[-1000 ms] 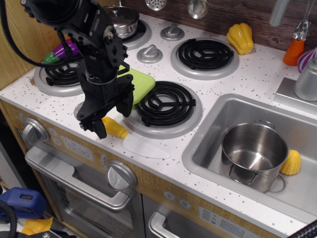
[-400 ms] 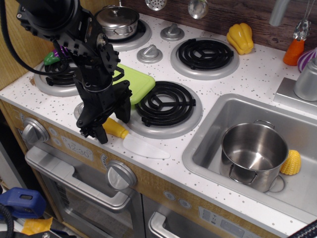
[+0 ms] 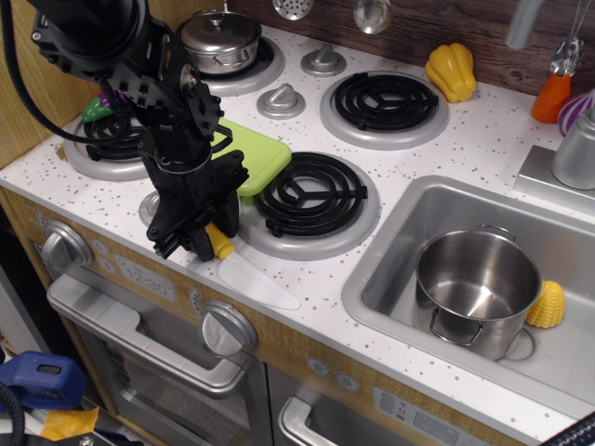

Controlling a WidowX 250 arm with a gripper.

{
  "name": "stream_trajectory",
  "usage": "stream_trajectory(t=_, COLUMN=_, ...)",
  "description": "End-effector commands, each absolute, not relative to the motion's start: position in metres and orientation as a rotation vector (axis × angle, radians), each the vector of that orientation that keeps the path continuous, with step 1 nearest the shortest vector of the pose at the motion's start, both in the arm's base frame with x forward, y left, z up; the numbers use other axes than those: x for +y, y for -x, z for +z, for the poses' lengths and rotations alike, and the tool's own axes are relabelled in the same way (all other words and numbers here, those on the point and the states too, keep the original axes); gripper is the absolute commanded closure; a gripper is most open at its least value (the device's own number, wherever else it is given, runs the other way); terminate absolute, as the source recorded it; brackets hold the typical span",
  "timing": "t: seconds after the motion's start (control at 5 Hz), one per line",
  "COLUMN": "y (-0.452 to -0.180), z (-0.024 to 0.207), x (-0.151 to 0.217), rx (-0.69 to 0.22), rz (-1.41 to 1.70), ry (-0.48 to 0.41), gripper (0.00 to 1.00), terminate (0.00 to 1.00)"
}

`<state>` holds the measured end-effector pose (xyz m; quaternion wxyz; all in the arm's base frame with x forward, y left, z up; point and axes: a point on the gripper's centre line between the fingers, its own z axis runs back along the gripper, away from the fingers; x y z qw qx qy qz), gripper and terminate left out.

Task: Put knife on cutting board

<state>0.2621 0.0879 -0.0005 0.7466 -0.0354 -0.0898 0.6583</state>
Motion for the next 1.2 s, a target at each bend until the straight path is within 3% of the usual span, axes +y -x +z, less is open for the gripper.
stream_trajectory(t=0.0, y=-0.263, z=0.030, x=0.096, rx=-0.266, rz=1.457, ry=0.022, gripper=1.00, terminate=0.00)
stream_trajectory(t=0.4, y=-0.286, z=0.077, x=0.117, rx=-0.405, rz=1.487, ry=-0.030, gripper=1.00, terminate=0.00)
stream_trajectory(t=0.6, y=-0.311, z=0.088, x=0.132, rx=-0.428, rz=1.493, ry=-0.004, gripper=1.00, terminate=0.00)
stream_trajectory(t=1.0, y=-0.342, z=0.084, x=0.149, rx=-0.444, rz=1.470, ry=0.057, gripper=1.00, terminate=0.00)
